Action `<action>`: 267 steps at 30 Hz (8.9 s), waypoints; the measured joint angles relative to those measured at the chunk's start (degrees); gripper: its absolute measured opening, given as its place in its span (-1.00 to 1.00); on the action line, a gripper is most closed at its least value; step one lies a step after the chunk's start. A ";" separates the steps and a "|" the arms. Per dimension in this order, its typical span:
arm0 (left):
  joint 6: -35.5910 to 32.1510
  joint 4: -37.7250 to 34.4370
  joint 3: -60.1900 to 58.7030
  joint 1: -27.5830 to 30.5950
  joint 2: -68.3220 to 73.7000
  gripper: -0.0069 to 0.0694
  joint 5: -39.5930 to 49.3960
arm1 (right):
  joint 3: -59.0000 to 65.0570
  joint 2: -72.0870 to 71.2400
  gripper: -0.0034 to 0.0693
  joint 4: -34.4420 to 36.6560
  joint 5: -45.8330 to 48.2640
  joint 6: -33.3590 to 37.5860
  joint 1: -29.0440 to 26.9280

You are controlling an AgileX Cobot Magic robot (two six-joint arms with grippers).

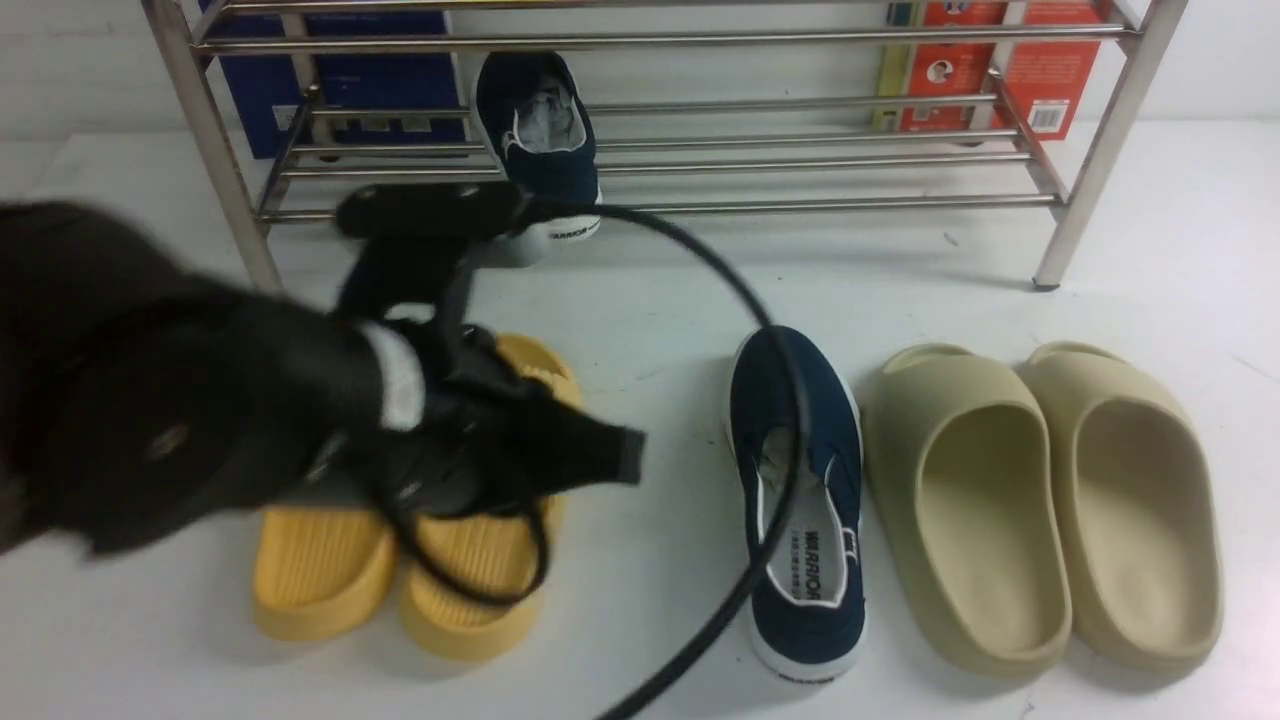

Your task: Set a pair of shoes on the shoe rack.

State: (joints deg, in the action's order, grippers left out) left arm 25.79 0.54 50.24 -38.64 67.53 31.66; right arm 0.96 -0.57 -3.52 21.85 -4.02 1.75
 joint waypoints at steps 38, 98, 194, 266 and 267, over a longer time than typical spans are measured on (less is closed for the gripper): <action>3.96 3.08 -37.78 0.00 -53.25 -0.85 -16.49 | -5.53 1.87 -0.32 25.85 -5.72 -18.23 0.99; 3.96 3.08 -37.78 0.00 -53.25 -0.78 -16.49 | -77.79 110.82 -0.80 2.68 26.95 -23.30 43.82; 3.96 3.08 -37.78 0.00 -53.25 -0.67 -16.54 | -131.12 125.72 -0.10 8.07 45.74 -5.08 27.44; 3.96 3.12 -37.78 0.00 -53.25 -0.57 -16.54 | -99.48 93.34 -0.77 0.93 49.83 -11.48 39.47; 3.96 3.12 -37.78 0.00 -53.25 -0.57 -16.54 | -96.96 91.17 -0.77 0.29 49.83 -12.46 40.04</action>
State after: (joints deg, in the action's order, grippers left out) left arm 29.75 3.67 12.46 -38.64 14.28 15.12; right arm -96.00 90.61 -3.23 71.68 -16.48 41.80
